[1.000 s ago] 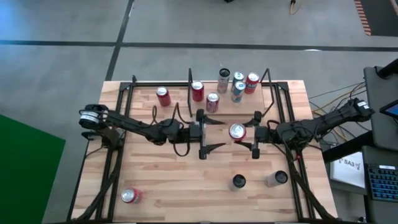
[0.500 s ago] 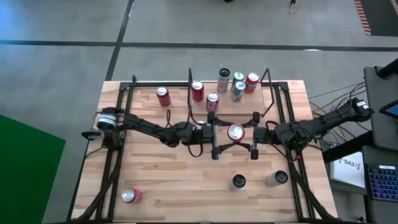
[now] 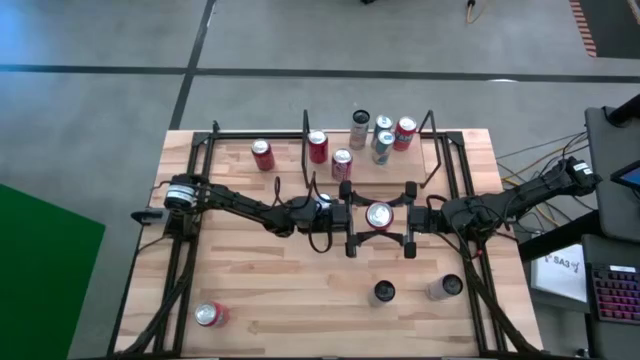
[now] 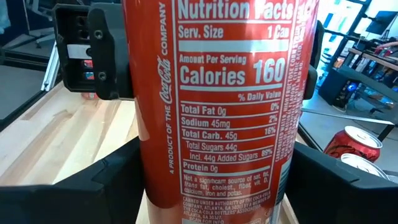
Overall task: Place canned beverage on shelf
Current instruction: Put the red soda can on the shelf
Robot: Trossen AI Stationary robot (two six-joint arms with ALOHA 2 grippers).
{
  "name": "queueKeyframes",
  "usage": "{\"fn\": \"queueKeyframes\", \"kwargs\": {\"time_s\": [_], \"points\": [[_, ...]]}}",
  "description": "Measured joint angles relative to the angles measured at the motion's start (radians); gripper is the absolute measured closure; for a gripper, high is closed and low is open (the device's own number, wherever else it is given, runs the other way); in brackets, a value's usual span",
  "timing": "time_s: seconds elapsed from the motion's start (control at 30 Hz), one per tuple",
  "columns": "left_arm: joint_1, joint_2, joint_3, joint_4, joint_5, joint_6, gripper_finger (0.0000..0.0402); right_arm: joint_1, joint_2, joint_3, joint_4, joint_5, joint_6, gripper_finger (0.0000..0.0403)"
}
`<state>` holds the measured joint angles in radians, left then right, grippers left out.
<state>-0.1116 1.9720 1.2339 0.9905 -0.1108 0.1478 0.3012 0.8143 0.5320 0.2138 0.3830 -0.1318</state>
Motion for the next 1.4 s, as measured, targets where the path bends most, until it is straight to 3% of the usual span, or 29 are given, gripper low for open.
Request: {"fn": "queueKeyframes", "kwargs": {"time_s": [0.2, 0.4, 0.7, 0.83, 1.4], "points": [[0.000, -0.004, 0.000, -0.017, -0.013, -0.002, 0.0120, 0.000, 0.000, 0.000, 0.001, 0.012, 0.008, 0.0067], [-0.006, -0.040, -0.018, -0.104, -0.091, 0.034, 0.0120, -0.001, -0.019, 0.001, -0.003, 0.045, 0.026, 0.0060], [-0.060, -0.147, -0.029, -0.357, -0.334, 0.178, 0.0120, -0.001, -0.028, 0.150, -0.279, 0.093, 0.105, 0.0058], [-0.068, -0.157, -0.035, -0.405, -0.394, 0.183, 0.0120, -0.001, -0.006, 0.226, -0.365, 0.091, 0.109, 0.0058], [-0.066, -0.154, -0.042, -0.419, -0.429, 0.120, 0.0110, -0.001, 0.221, 0.419, -0.462, 0.096, 0.075, 0.0057]]}}
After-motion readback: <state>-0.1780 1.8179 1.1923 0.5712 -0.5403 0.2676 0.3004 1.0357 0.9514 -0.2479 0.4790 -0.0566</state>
